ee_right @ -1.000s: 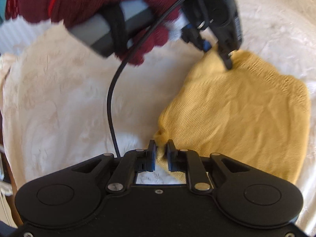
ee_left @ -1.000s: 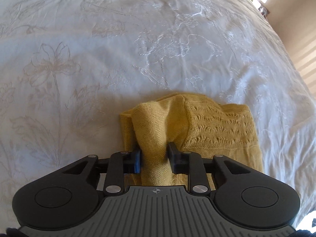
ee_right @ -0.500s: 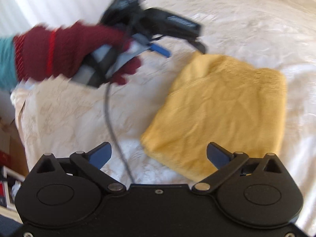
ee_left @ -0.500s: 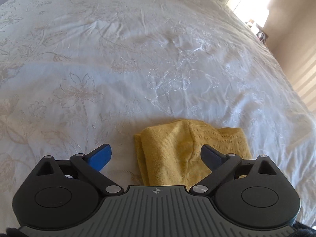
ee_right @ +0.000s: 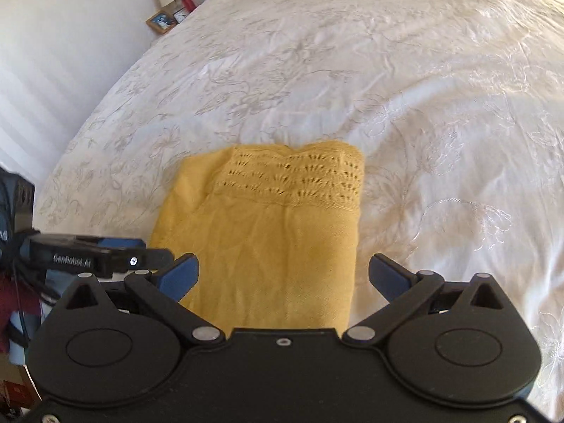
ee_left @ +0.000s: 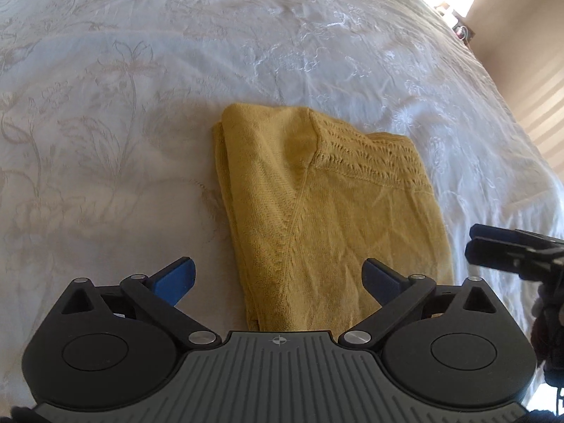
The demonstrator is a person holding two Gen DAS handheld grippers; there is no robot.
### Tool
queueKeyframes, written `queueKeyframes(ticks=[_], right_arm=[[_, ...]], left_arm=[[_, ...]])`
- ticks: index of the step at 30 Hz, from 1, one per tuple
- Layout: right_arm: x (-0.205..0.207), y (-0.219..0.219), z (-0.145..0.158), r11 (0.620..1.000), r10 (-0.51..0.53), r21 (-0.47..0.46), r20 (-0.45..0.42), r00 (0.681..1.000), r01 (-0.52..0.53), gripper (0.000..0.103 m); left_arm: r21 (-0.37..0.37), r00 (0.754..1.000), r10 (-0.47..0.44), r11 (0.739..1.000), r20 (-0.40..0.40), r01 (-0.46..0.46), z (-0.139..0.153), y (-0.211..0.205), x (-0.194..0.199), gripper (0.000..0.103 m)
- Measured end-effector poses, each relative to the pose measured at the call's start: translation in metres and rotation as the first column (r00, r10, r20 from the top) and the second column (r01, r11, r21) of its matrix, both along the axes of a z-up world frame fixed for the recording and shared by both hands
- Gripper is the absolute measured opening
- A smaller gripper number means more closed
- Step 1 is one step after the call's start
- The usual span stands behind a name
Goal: Fold small clothes
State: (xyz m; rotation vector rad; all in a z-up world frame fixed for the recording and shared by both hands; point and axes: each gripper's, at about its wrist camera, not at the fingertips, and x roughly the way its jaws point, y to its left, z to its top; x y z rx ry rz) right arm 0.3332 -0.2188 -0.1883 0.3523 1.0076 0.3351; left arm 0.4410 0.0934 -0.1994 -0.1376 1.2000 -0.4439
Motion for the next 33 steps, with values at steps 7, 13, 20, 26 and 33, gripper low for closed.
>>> queueKeyframes(ticks=[7, 13, 20, 26, 33], right_arm=[[0.029, -0.015, -0.033, 0.991, -0.009, 0.135, -0.103, 0.995, 0.023, 0.103], [0.052, -0.013, -0.061, 0.963, -0.011, 0.263, -0.154, 0.988, 0.052, 0.103], [0.067, -0.009, -0.070, 0.934, 0.001, 0.354, -0.148, 0.989, 0.052, 0.103], [0.059, -0.014, -0.062, 0.948, -0.056, 0.299, -0.182, 0.982, 0.110, 0.075], [0.033, -0.002, -0.010, 0.987, -0.022, 0.161, -0.020, 1.000, 0.025, 0.037]], left_arm=[[-0.056, 0.995, 0.041, 0.997, -0.092, -0.047, -0.027, 0.000, 0.030, 0.103], [-0.039, 0.997, -0.040, 0.999, -0.066, 0.038, -0.033, -0.021, 0.051, 0.103], [-0.055, 0.997, -0.069, 0.996, -0.042, 0.066, -0.034, -0.036, 0.061, 0.102], [-0.075, 1.000, -0.003, 0.997, -0.031, 0.000, -0.030, -0.027, 0.057, 0.073], [-0.064, 0.995, -0.014, 0.998, 0.095, 0.020, 0.006, -0.032, 0.031, 0.024]])
